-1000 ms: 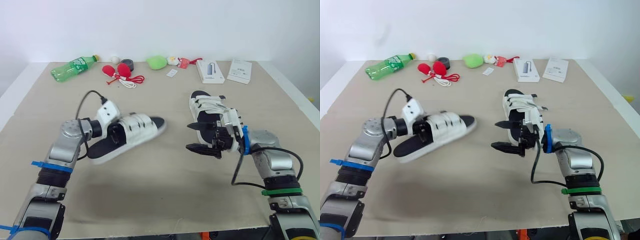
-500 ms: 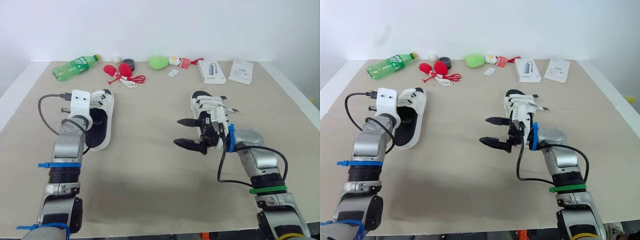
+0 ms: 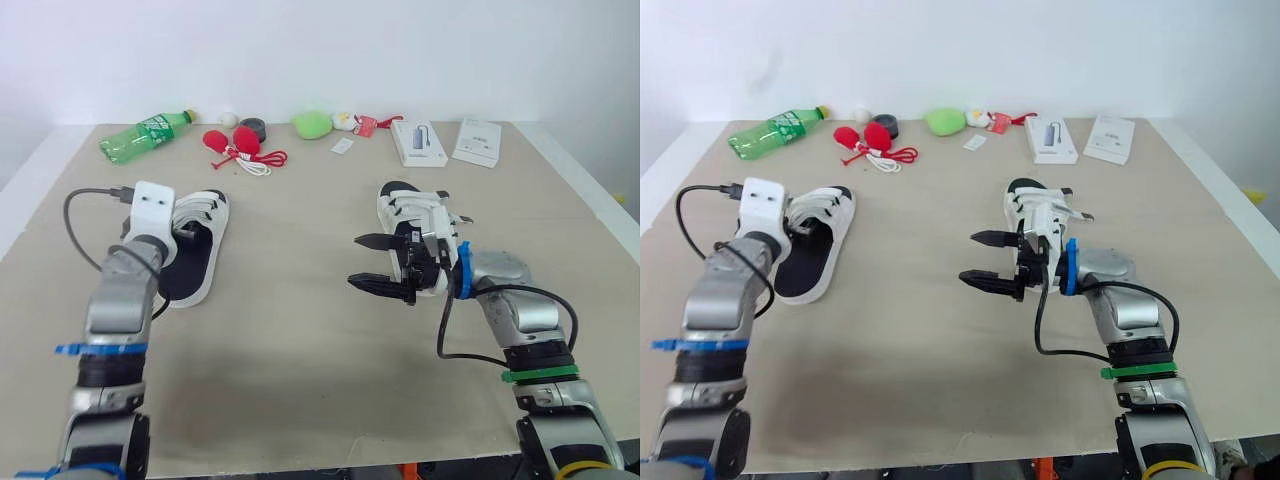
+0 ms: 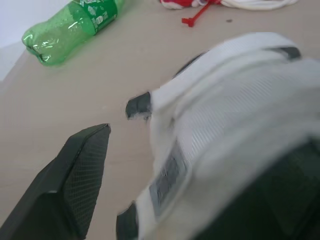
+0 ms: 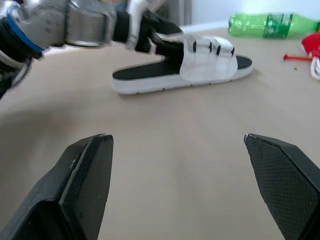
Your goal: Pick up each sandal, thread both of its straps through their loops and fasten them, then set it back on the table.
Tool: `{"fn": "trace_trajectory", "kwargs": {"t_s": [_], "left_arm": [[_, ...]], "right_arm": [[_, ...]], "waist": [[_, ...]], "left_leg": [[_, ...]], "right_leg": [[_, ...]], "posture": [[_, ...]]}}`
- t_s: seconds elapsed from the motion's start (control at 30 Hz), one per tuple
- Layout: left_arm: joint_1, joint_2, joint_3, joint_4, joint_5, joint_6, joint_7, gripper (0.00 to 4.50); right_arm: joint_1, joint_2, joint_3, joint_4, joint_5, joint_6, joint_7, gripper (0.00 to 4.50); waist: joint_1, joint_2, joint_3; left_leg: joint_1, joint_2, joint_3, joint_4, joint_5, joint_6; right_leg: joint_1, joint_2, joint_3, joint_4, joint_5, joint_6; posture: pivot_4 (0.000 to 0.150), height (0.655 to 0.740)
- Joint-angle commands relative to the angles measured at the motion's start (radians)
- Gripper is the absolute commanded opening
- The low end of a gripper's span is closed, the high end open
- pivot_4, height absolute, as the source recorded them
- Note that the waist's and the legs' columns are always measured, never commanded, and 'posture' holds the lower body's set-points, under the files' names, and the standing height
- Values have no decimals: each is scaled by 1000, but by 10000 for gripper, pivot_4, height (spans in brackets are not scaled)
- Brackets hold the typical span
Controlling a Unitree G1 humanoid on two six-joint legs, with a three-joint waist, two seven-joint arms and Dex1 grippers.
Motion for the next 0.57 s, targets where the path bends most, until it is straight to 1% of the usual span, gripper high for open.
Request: {"fn": "trace_trajectory", "kwargs": {"t_s": [0.03,0.1,0.2,0.27,0.3,0.37,0.47,0.57], "left_arm": [[107,45,53,-261,-32,43,-48,43696],[189,77,42,-349,-50,23,-106,43696],[291,113,62,-429,-110,-88,-219,43696],[334,90,103,-476,-275,-168,-372,43696],[359,115,84,-478,-318,-220,-464,43696],[381,185,20,-445,-312,-294,-577,43696],[389,237,-36,-389,-325,-332,-698,43696],[400,269,-72,-338,-319,-432,-774,43696]], "right_arm": [[-21,-30,-30,-21,15,0,19,45000],[-26,-35,-32,-5,10,-5,23,45000],[-35,-37,-35,6,15,1,24,45000],[-33,-48,-41,41,12,-33,55,45000],[-24,-59,-48,61,14,-66,93,45000],[-2,-89,-64,103,18,-110,160,45000],[39,-144,-86,147,7,-162,222,45000],[62,-179,-102,173,1,-193,245,45000]], "waist": [[-1,0,0],[-1,0,0],[-2,0,0],[-1,-1,0],[1,-1,0],[3,-1,0],[4,-1,0],[2,-1,0]], "left_leg": [[0,0,0,0,0,0],[0,0,0,0,0,0],[0,0,0,0,0,0],[2,0,2,0,0,0],[2,0,1,0,0,0],[2,0,1,1,1,0],[2,0,3,1,2,-1],[3,0,4,2,2,-1]], "right_leg": [[0,0,0,0,0,0],[0,0,0,0,0,0],[0,0,0,0,-1,1],[1,-1,1,0,-1,1],[1,-1,1,0,-1,1],[1,-1,1,0,-2,-2],[2,-2,1,-1,-2,-2],[2,-3,2,-2,-1,-3]], "posture": [[1500,7400],[1500,7400],[1500,7400],[1500,7400],[1500,7400],[1500,7400],[1500,7400],[1500,7400]]}}
